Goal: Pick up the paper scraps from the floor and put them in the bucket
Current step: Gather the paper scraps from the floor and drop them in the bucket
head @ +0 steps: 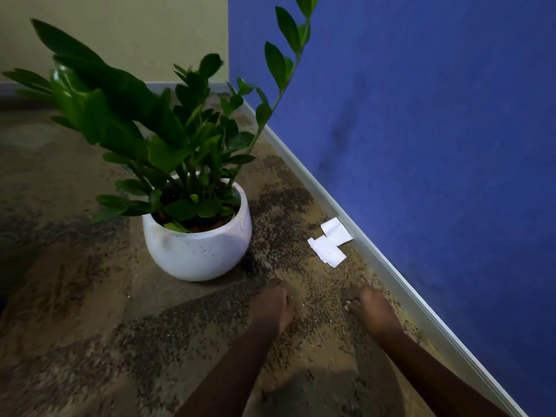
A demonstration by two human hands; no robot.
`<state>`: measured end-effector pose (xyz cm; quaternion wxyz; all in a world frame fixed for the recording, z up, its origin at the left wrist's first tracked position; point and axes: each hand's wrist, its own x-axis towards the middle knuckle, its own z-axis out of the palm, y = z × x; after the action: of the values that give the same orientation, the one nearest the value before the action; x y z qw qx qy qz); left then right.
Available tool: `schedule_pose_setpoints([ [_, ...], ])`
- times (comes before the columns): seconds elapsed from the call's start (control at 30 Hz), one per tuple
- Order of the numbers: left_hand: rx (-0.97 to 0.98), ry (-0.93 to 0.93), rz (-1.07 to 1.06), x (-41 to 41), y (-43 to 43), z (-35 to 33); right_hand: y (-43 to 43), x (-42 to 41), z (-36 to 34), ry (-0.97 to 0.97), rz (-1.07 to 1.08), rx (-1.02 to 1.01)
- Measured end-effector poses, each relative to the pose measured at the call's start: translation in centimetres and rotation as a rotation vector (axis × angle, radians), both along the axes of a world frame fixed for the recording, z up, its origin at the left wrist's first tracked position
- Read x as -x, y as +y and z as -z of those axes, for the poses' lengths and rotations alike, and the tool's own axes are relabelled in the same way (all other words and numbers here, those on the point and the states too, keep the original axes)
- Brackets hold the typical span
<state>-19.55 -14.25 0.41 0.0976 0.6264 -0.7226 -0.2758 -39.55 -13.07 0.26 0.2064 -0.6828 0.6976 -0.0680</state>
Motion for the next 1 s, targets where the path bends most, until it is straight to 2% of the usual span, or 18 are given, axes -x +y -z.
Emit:
schedule_pose_setpoints([
  [0.23,-0.014,0.108,-0.056,0.9,-0.1,0.2,-0.5,-0.3,0.3,-0.022,0.127,-0.041],
  [0.4,-0.081,0.296,-0.114,1.6,0.1,0.1,-0.5,-0.8,0.0,-0.106,0.187,-0.064],
  [0.47,-0.166,0.461,-0.211,2.1,0.2,-0.2,-0.4,-1.6,-0.3,-0.242,0.201,-0.005],
  [0.6,-0.567,1.090,-0.483,2.9,0.0,-1.0,-0.7,-4.4,-0.8,-0.425,0.155,0.075],
  [0.7,-0.743,1.325,-0.612,3.3,-0.8,-1.0,-1.6,-6.0,-1.0,-0.445,0.065,0.096],
  [0.8,-0.750,1.343,-0.689,3.3,-1.9,-1.4,-2.8,-6.4,-1.1,-0.467,0.034,0.099],
  [0.9,-0.699,1.312,-0.719,2.6,-3.0,-0.9,-4.4,-5.9,-1.2,-0.494,0.106,0.149],
  [1.0,-0.658,1.306,-0.715,1.5,-3.7,-0.4,-6.7,-4.6,-1.1,-0.372,0.165,0.214],
])
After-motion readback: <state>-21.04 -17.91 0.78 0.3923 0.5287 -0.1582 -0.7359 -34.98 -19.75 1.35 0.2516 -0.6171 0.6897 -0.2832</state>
